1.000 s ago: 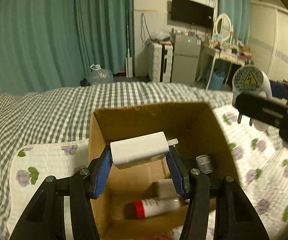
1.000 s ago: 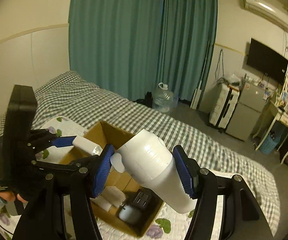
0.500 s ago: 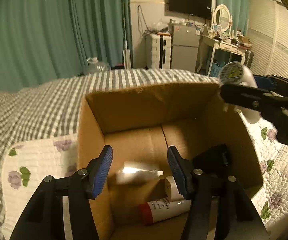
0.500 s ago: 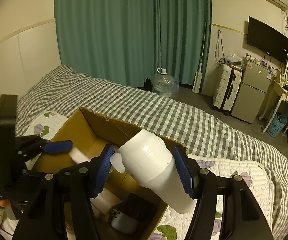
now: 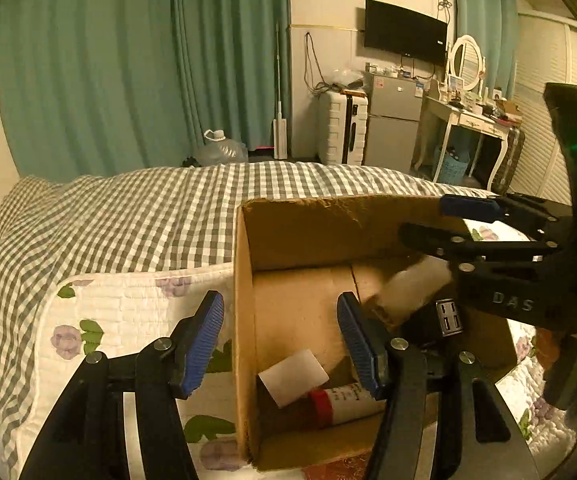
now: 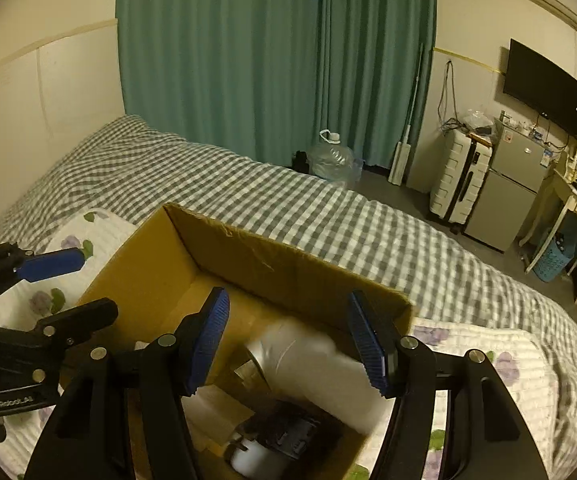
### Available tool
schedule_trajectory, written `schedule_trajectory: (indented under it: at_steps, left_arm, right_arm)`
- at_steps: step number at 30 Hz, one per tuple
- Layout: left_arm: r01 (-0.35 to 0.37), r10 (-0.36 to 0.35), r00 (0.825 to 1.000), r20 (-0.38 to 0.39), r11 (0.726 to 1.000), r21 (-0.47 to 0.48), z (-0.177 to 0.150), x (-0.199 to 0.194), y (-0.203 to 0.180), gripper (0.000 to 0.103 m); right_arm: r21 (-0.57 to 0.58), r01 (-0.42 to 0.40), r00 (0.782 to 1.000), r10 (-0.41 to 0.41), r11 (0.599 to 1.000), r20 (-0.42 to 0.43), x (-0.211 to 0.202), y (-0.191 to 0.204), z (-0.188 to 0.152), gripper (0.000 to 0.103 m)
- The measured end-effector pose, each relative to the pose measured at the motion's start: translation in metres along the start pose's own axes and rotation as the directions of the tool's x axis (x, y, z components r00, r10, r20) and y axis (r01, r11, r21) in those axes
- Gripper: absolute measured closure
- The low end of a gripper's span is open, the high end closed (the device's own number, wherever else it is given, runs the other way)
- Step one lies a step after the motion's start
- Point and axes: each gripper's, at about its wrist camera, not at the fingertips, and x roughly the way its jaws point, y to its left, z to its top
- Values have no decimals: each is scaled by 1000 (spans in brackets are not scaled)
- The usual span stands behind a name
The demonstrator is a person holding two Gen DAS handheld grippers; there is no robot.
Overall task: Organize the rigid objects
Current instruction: 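Lower both items into the box and open both tools, then withdraw both tools from the box toward the remaining items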
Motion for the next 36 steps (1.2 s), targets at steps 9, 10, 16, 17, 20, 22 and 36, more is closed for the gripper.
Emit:
schedule_trajectory:
  at_steps: [9, 10, 16, 17, 20, 22, 36]
  left_arm:
    - [-7, 7, 1000, -1, 1000, -16, -15, -23, 0, 41]
    - [-10, 10, 1000, -7, 1000, -26, -18, -26, 1, 41]
    - [-38, 37, 999, -15, 996, -79, -38, -72, 15, 41]
    - [-41, 41, 999, -11, 996, -79, -40, -80, 16, 41]
    - [-44, 44, 999, 7, 996, -75, -42, -109, 17, 41]
    - [-46, 47, 999, 19, 997, -66, -44, -128, 18, 37]
    - [-92, 89, 994, -62, 994, -52, -129, -136, 20, 36]
  right_arm:
    - [35, 17, 1000, -17, 999, 15, -19, 0, -6, 34]
    - [42, 20, 1000, -21, 999, 18, -26, 0, -6, 34]
    - [29, 76, 996, -78, 997, 52, -92, 19, -10, 30]
    - [29, 88, 994, -89, 996, 57, -105, 23, -12, 30]
    - [33, 103, 993, -105, 994, 62, -136, 34, -21, 30]
    - [34, 113, 992, -115, 993, 58, -154, 42, -28, 29]
    - [11, -29, 995, 30, 1000, -93, -151, 109, -135, 29]
